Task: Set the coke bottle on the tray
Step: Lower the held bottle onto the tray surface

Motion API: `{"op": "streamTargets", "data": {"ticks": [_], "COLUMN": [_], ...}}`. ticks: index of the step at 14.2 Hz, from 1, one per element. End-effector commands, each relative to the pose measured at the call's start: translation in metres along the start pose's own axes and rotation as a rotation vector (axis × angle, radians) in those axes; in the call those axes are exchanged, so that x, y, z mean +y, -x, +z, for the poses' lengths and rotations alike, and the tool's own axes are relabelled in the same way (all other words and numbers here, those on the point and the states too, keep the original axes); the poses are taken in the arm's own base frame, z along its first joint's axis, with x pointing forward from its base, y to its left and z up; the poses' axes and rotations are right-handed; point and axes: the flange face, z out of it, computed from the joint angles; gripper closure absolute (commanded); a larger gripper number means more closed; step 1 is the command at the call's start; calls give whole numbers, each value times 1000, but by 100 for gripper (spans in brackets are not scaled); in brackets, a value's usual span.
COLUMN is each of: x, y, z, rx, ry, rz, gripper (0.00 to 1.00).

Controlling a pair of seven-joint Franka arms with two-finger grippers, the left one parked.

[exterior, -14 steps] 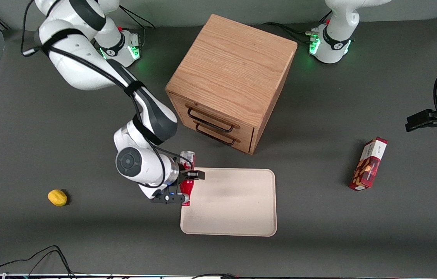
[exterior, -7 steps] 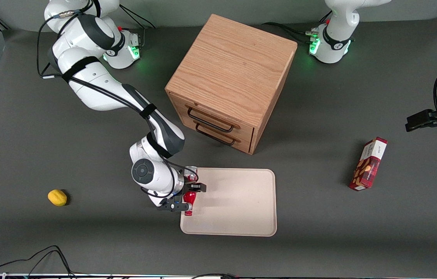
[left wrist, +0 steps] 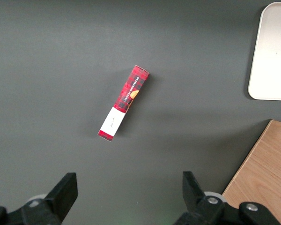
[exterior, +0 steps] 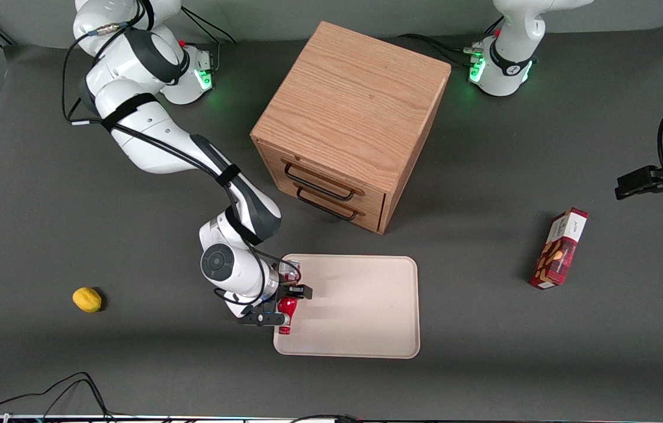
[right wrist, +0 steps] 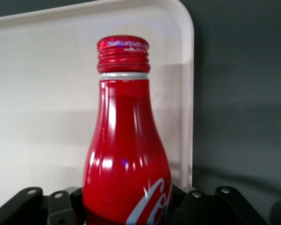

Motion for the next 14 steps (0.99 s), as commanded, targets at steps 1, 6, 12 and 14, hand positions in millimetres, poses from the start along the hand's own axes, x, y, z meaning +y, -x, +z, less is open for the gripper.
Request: {"op": "streamTargets", "data": {"ticks": [1,6,12,14], "x": [-6,-8,-8,-10], "y": [-6,-4,-5,-6], "z": [-2,-2,-5,-9], "rx": [34,37,42,46], "ry": [10,16,17,16], "rz": [-17,-23,-25,-26], "gripper": [2,0,0,0]}}
